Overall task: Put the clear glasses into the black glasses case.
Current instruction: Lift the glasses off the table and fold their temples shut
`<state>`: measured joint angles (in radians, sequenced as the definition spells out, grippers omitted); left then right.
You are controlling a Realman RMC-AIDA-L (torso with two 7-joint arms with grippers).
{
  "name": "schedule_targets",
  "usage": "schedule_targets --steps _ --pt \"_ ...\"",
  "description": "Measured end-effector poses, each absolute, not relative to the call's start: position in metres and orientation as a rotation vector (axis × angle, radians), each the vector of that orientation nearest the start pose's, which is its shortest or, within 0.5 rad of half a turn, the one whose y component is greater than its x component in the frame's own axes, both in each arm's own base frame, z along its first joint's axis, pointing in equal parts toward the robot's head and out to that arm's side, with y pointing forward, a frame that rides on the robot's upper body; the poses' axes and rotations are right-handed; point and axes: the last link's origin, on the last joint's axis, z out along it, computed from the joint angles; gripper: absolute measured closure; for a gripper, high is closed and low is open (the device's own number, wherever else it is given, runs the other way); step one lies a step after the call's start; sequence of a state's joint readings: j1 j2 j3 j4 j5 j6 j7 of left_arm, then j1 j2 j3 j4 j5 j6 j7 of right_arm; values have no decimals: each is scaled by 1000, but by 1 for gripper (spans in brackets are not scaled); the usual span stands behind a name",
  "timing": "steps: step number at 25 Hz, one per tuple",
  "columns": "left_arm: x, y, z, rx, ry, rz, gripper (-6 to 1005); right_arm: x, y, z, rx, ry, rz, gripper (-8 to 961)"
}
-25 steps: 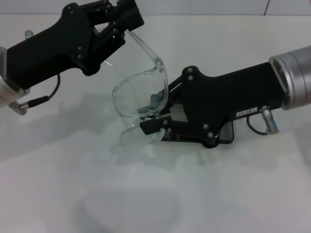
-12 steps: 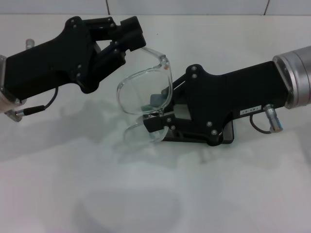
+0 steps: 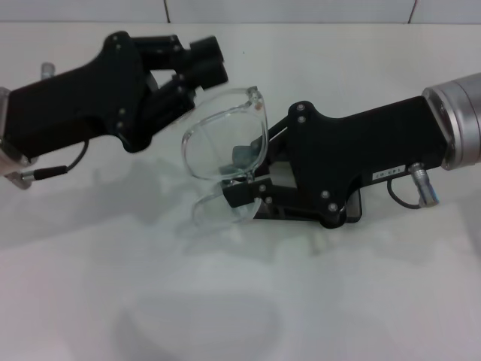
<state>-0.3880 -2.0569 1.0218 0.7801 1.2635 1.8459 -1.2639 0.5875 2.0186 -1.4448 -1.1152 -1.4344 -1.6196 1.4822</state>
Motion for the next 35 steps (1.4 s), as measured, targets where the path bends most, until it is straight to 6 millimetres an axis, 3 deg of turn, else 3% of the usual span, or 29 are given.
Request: schedule_targets --steps 6,17,35 --pt "-196 296 53 -2524 -106 -1481 829 88 306 -8 -3129 -336 964 842" --pt "-177 297 36 -2679 -48 -1473 829 90 308 -10 -3131 -330 966 843" --pt "-179 295 39 -2728 -46 -1460 828 91 307 -9 -3111 -334 1003 843"
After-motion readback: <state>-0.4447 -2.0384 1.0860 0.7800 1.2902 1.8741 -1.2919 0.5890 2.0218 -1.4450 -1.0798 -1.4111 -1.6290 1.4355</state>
